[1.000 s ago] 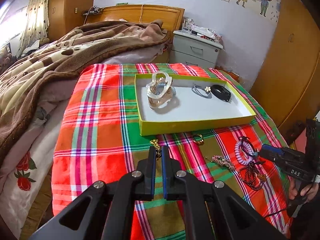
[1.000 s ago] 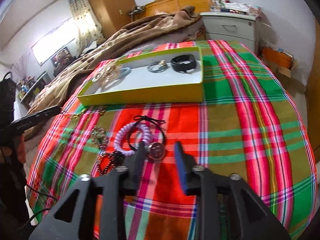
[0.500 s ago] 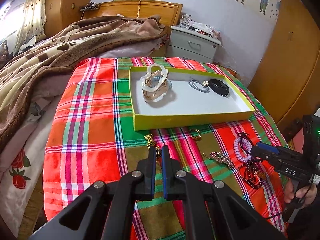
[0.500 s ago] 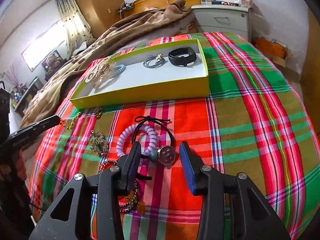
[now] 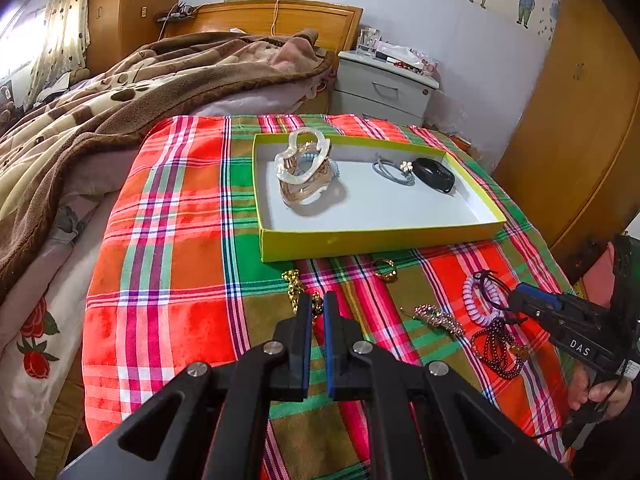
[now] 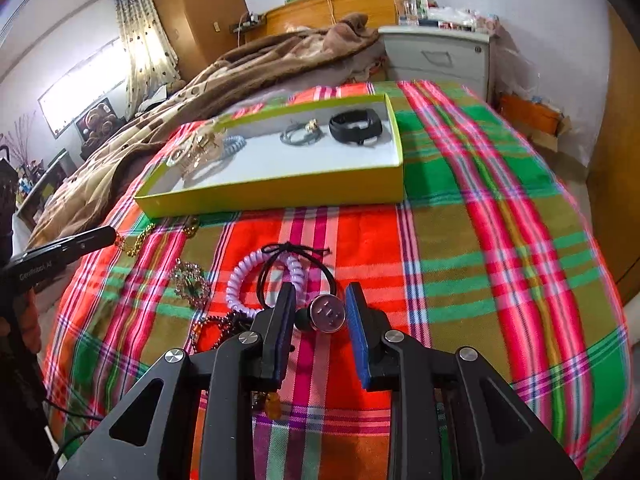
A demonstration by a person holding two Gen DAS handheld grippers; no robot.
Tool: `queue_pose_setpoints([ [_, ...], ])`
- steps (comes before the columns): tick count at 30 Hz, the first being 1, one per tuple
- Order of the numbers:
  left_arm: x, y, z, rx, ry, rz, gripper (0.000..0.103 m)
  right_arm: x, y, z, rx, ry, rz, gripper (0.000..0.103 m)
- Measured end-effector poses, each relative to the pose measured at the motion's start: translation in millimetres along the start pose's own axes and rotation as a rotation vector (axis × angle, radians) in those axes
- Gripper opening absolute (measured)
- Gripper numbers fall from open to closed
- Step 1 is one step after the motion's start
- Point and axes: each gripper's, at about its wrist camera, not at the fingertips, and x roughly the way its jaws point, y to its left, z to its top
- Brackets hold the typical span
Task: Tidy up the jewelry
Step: 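Lift the gold chain with left tool while right tool lifts black cord pendant hair tie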
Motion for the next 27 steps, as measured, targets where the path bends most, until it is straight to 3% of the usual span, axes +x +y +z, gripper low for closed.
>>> queue_pose_setpoints([
  [27, -44.5, -9.7, 58.7, 0.052, -0.156, -0.009, 0.005, -43.6, 5.0, 59.9, -0.058, -0.179, -0.015, 0.027],
])
